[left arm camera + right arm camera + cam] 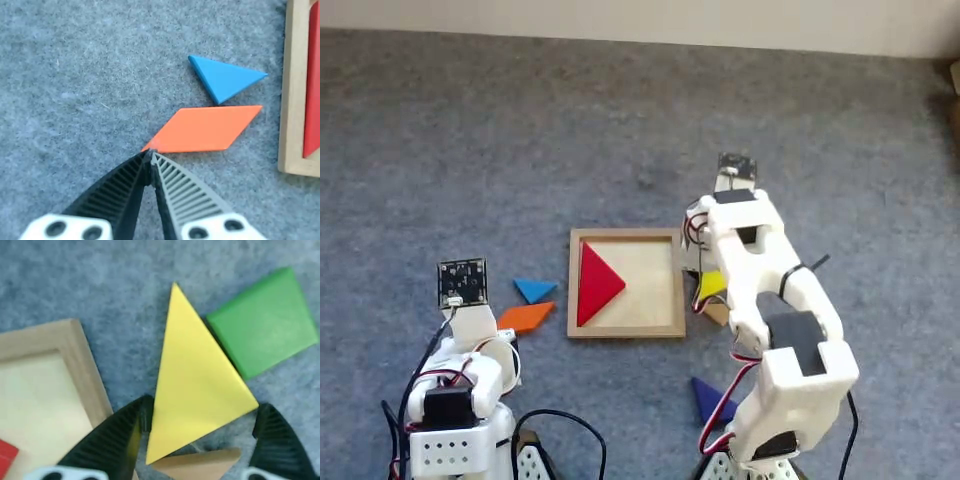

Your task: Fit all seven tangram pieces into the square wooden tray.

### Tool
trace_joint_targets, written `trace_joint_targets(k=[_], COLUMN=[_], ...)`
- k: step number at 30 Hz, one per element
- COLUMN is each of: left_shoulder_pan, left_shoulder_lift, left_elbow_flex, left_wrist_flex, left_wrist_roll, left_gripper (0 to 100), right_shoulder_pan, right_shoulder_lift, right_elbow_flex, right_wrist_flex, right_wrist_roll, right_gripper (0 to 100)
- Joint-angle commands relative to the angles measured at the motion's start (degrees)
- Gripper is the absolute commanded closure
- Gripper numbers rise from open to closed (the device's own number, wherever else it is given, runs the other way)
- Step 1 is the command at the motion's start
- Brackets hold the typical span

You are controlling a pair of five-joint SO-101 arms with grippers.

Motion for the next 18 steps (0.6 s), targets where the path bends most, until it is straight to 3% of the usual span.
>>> trace_joint_targets(k=[1,5,18], left_shoulder_pan=[-0.4,-0.4,-0.4], left_shoulder_lift=[0.0,0.0,0.0], left_elbow_flex=[1.2,1.2,1.2], left_wrist_flex=[0.2,0.2,0.2], left_wrist_roll=[-0.4,-0.4,-0.4], left_gripper=[99,99,99], right_shoulder_pan=[0.7,0.7,2.6], right_shoulder_lift=[-0.7,-0.7,-0.7], right_elbow_flex=[-3.1,-3.1,-2.7], right_wrist_flex=[-0.9,-0.9,-3.7], right_wrist_roll=[1.7,7.2,7.5], right_gripper=[68.0,68.1,68.3])
